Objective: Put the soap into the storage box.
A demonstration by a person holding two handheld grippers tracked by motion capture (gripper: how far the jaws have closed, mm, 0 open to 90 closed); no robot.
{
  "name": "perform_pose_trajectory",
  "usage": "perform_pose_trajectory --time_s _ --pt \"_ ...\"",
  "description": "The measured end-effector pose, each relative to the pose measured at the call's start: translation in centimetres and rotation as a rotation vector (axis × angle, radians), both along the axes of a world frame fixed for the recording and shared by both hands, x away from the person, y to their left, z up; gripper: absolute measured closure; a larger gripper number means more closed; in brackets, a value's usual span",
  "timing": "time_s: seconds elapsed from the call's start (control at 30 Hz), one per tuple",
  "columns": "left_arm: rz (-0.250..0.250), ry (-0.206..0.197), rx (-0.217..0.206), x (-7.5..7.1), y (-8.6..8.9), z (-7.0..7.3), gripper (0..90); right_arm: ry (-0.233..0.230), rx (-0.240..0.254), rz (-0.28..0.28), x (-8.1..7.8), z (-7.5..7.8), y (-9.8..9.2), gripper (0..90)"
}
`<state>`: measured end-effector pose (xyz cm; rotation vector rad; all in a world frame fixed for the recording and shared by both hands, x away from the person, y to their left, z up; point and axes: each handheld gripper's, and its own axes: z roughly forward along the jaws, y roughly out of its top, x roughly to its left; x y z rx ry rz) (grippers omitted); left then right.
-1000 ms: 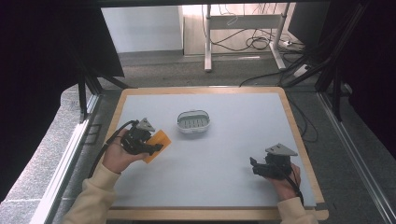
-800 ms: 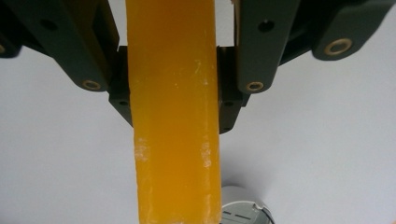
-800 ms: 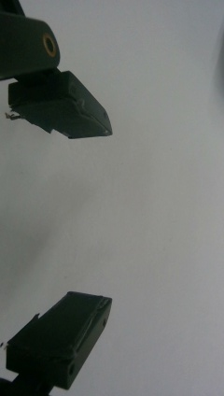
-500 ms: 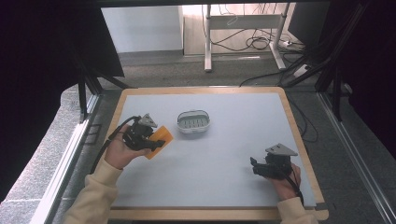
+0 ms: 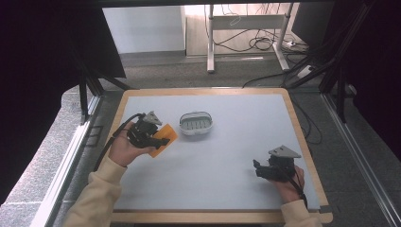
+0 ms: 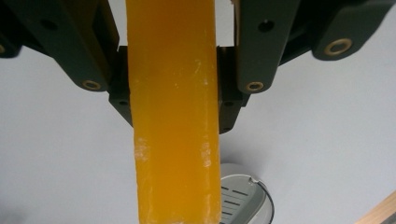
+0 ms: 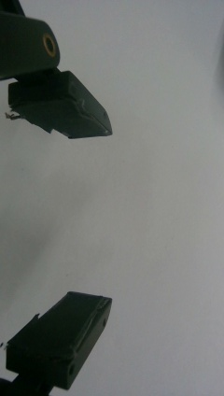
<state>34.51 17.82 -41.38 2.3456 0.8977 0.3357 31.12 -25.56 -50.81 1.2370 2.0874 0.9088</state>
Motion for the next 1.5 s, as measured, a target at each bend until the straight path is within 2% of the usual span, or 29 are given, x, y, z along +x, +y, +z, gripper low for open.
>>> perform_pose_trajectory --time_s 0.17,0.3,0.6,0.73,1.0,1.37,1.5 --pt "-0.008 -0.006 0.009 0.5 -0.3 0.4 62.0 0.001 0.000 0.000 0.0 0.0 0.0 14.9" --pt "-0.035 0.007 -0.025 1.0 -0.4 0.7 62.0 0.003 -0.001 0.001 0.0 0.0 0.0 14.9" --pt "-0.059 0.006 -0.007 1.7 -0.9 1.2 62.1 0.002 0.001 0.002 0.0 0.0 0.0 15.0" --pt "-0.076 0.022 -0.039 2.1 -0.8 1.3 62.1 0.002 0.003 0.000 0.0 0.0 0.0 15.0" --pt "-0.075 0.013 -0.022 2.7 -1.1 1.5 62.1 -0.002 0.005 -0.001 0.0 0.0 0.0 15.1" --pt "-0.113 -0.005 -0.006 3.3 -2.3 2.1 62.1 -0.034 0.005 0.002 -0.4 0.4 0.3 16.2" --pt "-0.122 -0.013 0.000 3.6 -2.7 2.2 62.0 -0.032 0.007 0.005 -0.4 0.4 0.3 16.3"
